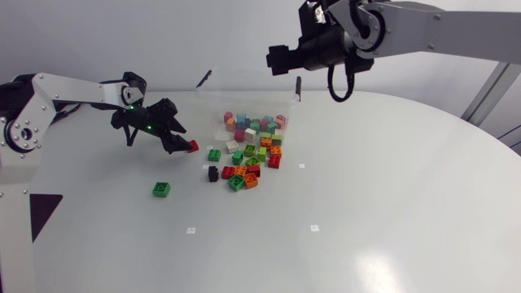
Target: Place the duplo bricks in the container
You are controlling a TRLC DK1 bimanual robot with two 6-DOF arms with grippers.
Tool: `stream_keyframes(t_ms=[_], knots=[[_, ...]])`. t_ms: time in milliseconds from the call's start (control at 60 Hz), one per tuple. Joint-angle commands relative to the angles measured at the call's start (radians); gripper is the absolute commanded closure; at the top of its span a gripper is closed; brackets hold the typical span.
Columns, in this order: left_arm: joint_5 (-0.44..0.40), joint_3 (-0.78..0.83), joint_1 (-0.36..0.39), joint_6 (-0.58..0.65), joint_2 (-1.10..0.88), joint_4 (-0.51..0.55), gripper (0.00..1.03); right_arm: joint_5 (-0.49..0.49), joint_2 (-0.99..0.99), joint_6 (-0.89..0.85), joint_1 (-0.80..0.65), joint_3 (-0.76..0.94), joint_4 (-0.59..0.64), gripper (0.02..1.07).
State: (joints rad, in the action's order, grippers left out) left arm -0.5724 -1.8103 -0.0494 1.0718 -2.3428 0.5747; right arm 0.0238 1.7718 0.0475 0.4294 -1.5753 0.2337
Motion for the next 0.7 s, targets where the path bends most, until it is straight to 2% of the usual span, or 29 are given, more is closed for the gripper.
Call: stream_keyframes(t_ms=[0, 117, 283, 350, 400, 467, 517, 683], knots=[[-0.017, -0.066, 0.008, 0.034, -0.067, 0.04, 0.07, -0.007, -0.074, -0.015, -0.012, 0.113, -0.033, 0.12], [-0.017, -0.113, 0.011, 0.034, -0.098, 0.083, 0.08, -0.018, -0.137, -0.017, -0.021, 0.205, -0.054, 0.12], [-0.017, -0.139, 0.02, 0.037, -0.125, 0.126, 0.21, -0.025, -0.193, -0.015, -0.021, 0.316, -0.079, 0.12], [-0.017, -0.141, 0.02, 0.043, -0.131, 0.136, 0.3, -0.025, -0.206, -0.012, -0.02, 0.37, -0.091, 0.12], [-0.017, -0.139, 0.019, 0.045, -0.135, 0.14, 0.45, -0.025, -0.213, -0.015, -0.014, 0.419, -0.114, 0.12], [-0.017, -0.138, 0.019, 0.048, -0.136, 0.154, 0.57, -0.027, -0.229, -0.028, -0.008, 0.466, -0.131, 0.12], [-0.018, -0.136, 0.017, 0.074, -0.135, 0.186, 0.74, -0.038, -0.236, -0.037, -0.008, 0.495, -0.132, 0.12], [-0.027, -0.112, 0.017, 0.083, -0.101, 0.225, 0.75, -0.074, -0.268, -0.06, -0.006, 0.587, -0.18, 0.12]])
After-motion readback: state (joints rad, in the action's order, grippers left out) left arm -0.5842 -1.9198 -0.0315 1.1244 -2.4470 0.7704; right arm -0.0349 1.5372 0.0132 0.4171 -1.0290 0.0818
